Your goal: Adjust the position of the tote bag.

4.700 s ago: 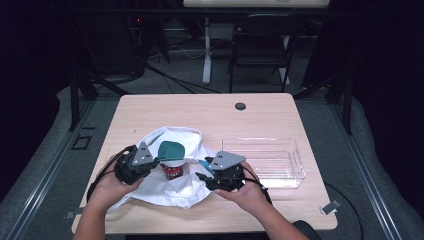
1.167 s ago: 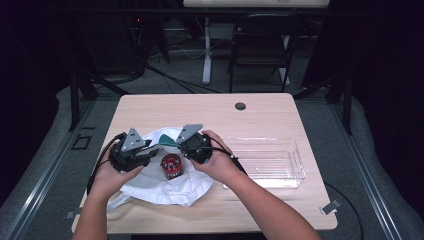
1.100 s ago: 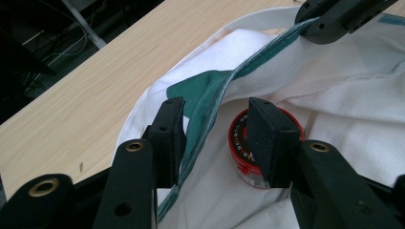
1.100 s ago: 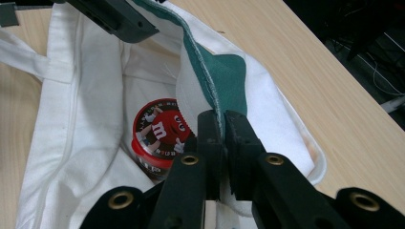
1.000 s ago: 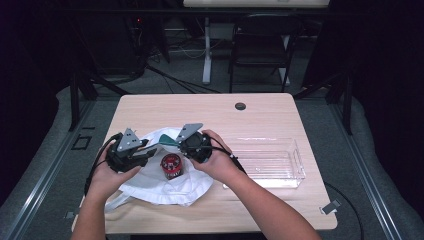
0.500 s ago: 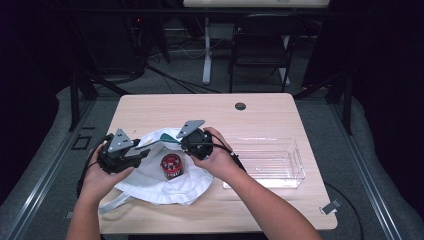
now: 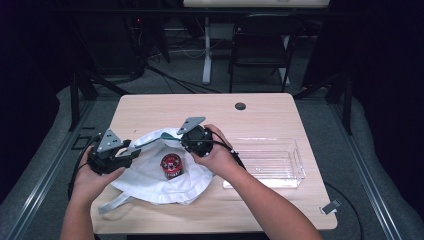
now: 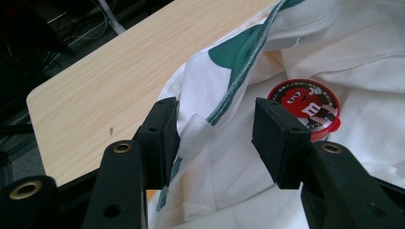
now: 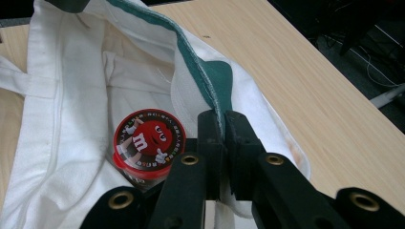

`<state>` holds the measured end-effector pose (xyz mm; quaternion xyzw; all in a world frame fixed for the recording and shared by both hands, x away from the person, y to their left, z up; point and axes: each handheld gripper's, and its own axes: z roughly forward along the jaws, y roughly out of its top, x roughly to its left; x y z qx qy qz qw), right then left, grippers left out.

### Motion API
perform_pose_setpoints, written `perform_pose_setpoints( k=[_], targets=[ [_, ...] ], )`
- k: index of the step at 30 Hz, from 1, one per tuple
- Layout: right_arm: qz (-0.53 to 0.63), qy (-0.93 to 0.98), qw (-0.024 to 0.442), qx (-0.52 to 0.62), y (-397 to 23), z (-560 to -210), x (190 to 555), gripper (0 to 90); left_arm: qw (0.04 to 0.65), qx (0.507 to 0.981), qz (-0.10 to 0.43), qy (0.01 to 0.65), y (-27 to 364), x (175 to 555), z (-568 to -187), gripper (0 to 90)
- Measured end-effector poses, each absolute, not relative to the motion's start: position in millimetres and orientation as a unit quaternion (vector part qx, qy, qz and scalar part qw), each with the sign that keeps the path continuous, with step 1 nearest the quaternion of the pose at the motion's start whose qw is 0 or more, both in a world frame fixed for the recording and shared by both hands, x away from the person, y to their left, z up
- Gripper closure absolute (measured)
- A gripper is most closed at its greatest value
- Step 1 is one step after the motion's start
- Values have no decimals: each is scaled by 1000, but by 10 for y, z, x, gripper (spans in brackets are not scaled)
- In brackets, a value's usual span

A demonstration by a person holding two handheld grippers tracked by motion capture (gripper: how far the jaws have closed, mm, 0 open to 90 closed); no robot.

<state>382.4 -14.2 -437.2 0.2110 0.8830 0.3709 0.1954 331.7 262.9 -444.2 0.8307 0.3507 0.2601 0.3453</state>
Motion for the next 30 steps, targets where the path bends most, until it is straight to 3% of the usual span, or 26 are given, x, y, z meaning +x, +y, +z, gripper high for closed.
perform_pose_setpoints(
  k=[30],
  targets=[
    [372,876,207,228,-217,-4354,3978,859,337,828,256,367,2815,3345,-4549,535]
  ],
)
